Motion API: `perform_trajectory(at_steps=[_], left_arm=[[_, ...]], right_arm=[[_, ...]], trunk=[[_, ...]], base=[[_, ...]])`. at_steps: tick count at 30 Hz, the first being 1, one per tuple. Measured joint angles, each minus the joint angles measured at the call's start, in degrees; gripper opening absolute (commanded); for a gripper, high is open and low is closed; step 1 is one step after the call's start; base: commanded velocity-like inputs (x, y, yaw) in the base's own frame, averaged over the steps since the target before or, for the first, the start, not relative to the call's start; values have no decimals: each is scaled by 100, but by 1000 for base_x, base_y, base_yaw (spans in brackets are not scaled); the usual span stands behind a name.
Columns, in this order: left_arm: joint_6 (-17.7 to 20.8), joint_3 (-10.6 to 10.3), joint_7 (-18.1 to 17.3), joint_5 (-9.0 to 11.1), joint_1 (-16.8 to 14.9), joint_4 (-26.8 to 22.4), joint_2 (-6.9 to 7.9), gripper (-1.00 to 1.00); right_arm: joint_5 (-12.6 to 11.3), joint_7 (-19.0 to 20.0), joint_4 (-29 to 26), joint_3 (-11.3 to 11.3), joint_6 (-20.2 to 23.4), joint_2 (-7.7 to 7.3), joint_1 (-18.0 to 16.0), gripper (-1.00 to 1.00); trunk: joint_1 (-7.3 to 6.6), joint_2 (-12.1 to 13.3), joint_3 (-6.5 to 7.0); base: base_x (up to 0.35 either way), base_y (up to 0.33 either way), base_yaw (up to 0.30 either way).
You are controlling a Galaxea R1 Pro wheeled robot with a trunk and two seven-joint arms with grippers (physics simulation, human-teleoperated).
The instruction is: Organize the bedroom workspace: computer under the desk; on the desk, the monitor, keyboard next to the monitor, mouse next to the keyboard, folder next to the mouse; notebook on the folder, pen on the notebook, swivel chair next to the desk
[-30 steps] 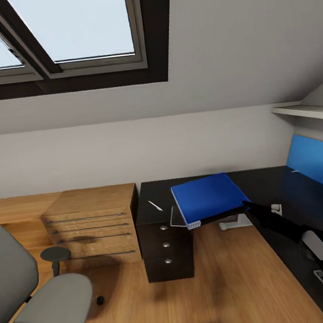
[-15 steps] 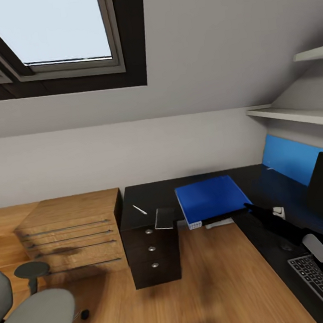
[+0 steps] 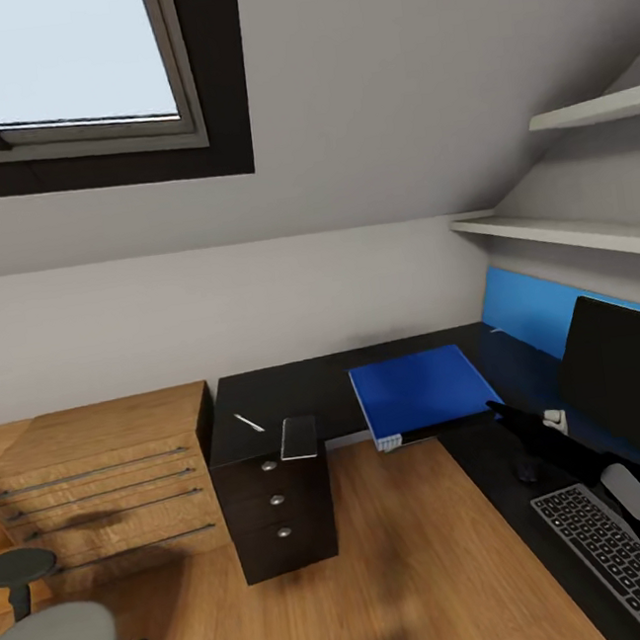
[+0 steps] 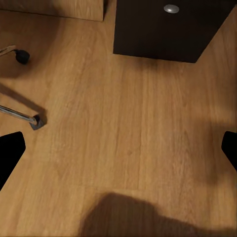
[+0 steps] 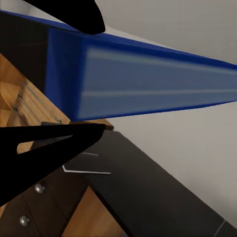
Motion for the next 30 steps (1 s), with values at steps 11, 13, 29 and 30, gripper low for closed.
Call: perform_trajectory(at_steps=[11, 13, 29, 30], left_arm=[[0, 0, 0, 0, 0, -4, 0, 100], [-3, 0, 0, 0, 0, -2, 0, 100], [-9, -2, 0, -4, -1, -3, 0, 100], [-9, -4, 2, -5, -1, -4, 0, 100]], right_arm=[[-10, 7, 270, -47, 41, -13, 0, -100], [-16, 7, 295, -65, 43, -10, 0, -100], [-674, 175, 331, -81, 62, -18, 1, -100], [-679, 177, 332, -81, 62, -18, 1, -100]], trunk=[[0, 0, 0], [0, 0, 0], [0, 0, 26], [0, 0, 29]], base=[[0, 0, -7], [0, 0, 0], [0, 0, -95], [0, 0, -241]])
